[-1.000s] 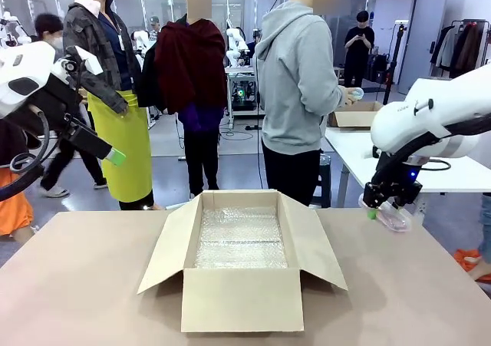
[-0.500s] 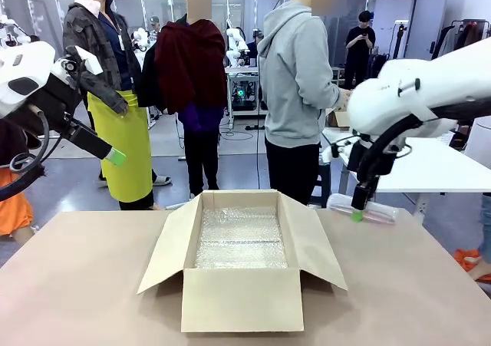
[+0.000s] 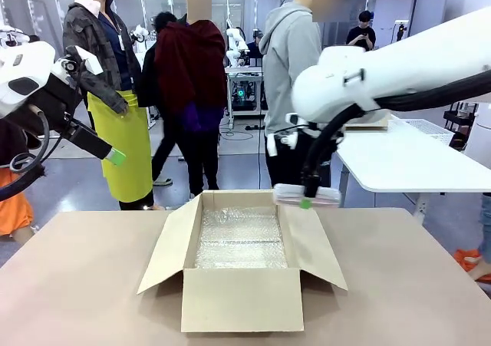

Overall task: Pack the glasses set securely to prepare it for shipping.
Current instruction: Place the Glasses case inside the Package Box.

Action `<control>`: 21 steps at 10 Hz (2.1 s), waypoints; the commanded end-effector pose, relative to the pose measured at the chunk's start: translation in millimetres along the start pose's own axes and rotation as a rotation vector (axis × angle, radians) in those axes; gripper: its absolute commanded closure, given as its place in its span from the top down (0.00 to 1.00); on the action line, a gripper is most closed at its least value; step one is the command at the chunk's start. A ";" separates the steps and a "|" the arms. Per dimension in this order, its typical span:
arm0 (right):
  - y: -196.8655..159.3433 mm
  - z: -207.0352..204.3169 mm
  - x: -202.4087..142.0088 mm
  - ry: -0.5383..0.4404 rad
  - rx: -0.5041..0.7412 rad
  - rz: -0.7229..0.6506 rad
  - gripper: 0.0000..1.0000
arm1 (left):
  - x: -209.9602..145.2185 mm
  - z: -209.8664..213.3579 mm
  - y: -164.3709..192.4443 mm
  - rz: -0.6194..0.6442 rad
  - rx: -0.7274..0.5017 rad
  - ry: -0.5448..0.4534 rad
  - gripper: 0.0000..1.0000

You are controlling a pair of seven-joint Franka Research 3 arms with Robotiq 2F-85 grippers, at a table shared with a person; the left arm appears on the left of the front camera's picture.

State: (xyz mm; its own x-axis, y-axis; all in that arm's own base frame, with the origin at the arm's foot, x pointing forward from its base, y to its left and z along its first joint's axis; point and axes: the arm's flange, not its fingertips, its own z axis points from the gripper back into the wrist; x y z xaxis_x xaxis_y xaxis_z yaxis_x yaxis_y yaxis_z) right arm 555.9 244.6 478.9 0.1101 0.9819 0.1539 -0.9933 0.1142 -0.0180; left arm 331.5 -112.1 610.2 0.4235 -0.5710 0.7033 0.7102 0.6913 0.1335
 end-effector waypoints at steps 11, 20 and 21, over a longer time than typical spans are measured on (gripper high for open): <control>-86.9 -149.3 110.4 0.040 0.032 -0.036 0.26 | 0.3 1.8 1.2 -0.004 0.004 -0.003 1.00; -87.0 -160.4 109.2 0.054 0.089 -0.060 1.00 | 0.3 1.8 1.2 -0.004 0.004 -0.003 1.00; -83.0 -156.9 109.1 0.055 0.071 -0.064 1.00 | 0.3 1.8 1.2 -0.004 0.004 -0.003 1.00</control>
State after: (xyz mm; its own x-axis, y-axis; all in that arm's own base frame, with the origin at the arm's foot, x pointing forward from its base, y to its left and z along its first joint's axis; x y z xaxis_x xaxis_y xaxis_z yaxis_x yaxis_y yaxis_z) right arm 660.0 360.3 336.1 0.1463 0.9833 0.1081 -0.9880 0.1397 0.0656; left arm 331.7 -112.0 610.1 0.4240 -0.5710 0.7030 0.7097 0.6917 0.1337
